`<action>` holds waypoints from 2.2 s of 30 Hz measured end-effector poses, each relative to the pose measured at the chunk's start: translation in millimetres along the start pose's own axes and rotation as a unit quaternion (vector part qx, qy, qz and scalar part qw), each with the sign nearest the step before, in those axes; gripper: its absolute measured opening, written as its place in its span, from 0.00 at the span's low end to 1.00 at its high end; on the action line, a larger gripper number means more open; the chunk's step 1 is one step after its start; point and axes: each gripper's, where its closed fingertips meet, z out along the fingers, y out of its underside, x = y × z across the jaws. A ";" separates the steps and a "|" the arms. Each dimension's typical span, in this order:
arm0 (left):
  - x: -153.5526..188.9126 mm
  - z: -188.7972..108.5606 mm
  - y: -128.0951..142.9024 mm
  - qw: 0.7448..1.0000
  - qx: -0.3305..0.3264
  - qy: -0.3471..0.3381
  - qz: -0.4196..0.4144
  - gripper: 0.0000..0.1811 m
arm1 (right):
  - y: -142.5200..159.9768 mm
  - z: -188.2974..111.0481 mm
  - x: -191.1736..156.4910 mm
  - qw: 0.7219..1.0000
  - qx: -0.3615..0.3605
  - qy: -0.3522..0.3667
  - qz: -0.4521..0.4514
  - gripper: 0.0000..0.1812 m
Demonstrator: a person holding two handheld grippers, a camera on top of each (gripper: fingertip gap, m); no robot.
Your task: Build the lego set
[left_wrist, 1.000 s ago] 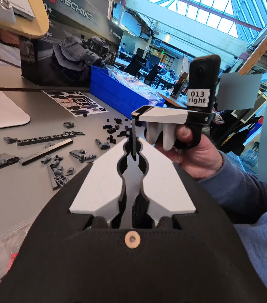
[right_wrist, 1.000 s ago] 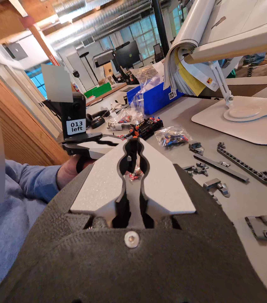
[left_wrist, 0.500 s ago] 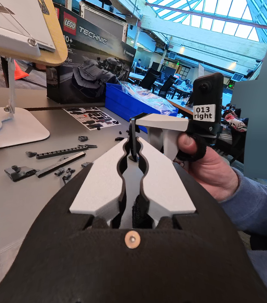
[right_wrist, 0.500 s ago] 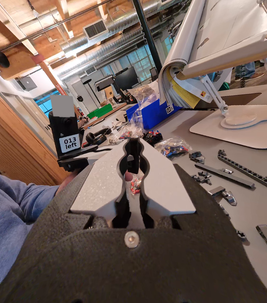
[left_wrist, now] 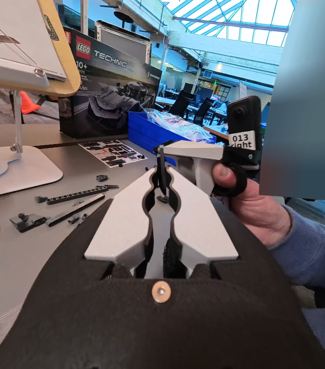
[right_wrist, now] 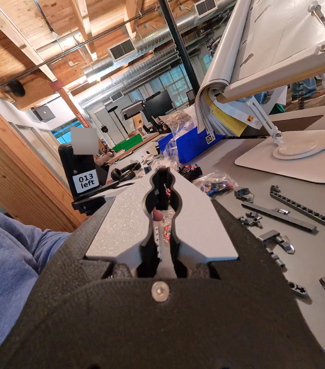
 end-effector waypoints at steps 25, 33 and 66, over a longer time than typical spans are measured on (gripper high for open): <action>-3.5 12.6 6.9 0.998 -0.004 -0.017 -0.053 0.03 | -0.3 2.1 9.1 0.998 0.007 0.043 -0.044 0.03; -5.4 14.3 7.3 0.999 -0.001 -0.022 -0.047 0.03 | -0.6 2.5 9.3 0.996 0.006 0.060 -0.062 0.02; -21.6 19.8 12.0 0.986 -0.056 -0.101 0.118 0.02 | 1.5 -0.1 20.2 0.996 -0.001 0.092 -0.023 0.02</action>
